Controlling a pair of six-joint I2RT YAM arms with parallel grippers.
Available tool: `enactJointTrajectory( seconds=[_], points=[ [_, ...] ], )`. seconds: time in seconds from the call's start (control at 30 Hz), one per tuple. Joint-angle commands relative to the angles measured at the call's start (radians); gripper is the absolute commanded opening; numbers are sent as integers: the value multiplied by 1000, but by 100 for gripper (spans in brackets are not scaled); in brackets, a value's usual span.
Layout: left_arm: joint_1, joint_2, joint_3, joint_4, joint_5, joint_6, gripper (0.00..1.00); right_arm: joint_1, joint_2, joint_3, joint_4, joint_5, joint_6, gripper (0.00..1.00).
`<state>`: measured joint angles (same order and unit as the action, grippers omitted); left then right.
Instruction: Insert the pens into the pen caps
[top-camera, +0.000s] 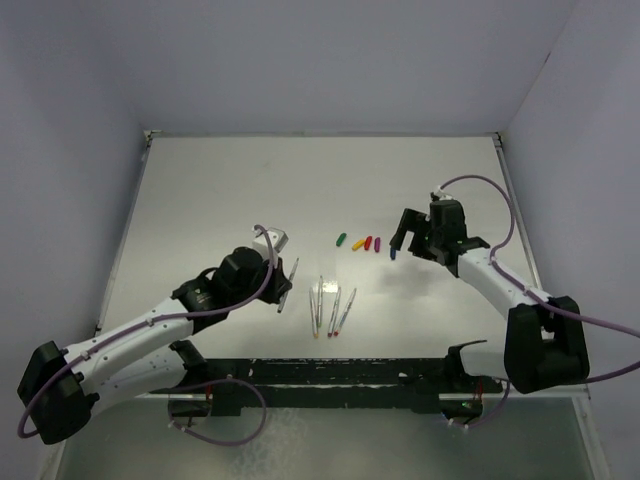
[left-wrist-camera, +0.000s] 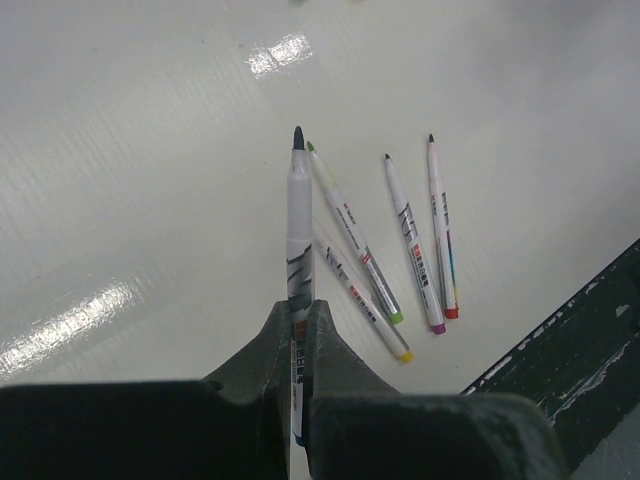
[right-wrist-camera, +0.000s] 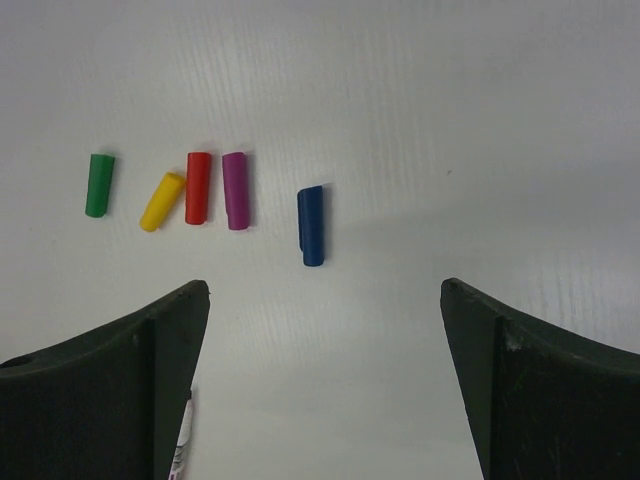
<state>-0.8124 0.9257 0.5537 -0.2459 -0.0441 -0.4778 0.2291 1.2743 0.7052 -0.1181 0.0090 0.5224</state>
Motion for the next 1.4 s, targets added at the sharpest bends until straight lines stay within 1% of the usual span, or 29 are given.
enactJointTrajectory(
  seconds=[0.0, 0.1, 0.2, 0.3, 0.37, 0.4, 0.43, 0.5, 0.53, 0.57, 0.77, 1.2, 1.37],
  points=[
    [-5, -11, 2, 71, 20, 10, 0, -41, 8, 36, 29, -91, -4, 100],
    [-5, 15, -1, 82, 25, 6, 0, -41, -30, 7, 81, -99, -22, 100],
    [-5, 38, -5, 103, 36, -1, 0, -40, -42, 9, 67, -63, -21, 100],
    [-5, 53, -5, 122, 44, -2, 0, -40, -22, 11, 50, -19, -9, 100],
    [-6, 58, -8, 126, 45, -3, 0, -40, 18, 32, 57, 21, -48, 100],
    [-7, 61, -7, 127, 46, -4, 0, -38, 36, 31, 73, 12, -62, 98],
    [-7, 63, -6, 128, 46, -4, 0, -36, 54, 28, 88, 4, -65, 92],
    [-7, 67, -7, 126, 45, -5, 0, -22, 78, 25, 108, 12, -65, 77],
    [-7, 69, -8, 123, 44, -6, 0, -10, 88, 26, 112, 31, -67, 72],
    [-7, 71, -6, 121, 42, -7, 0, 5, 99, 29, 115, 47, -71, 69],
    [-8, 82, -6, 103, 27, -8, 0, 94, 146, 53, 111, 160, -76, 68],
    [-9, 95, -11, 108, 26, -7, 0, 112, 285, 136, 81, 248, -74, 57],
    [-10, 106, -11, 115, 26, -4, 0, 134, 318, 160, 71, 275, -84, 55]
  ],
)
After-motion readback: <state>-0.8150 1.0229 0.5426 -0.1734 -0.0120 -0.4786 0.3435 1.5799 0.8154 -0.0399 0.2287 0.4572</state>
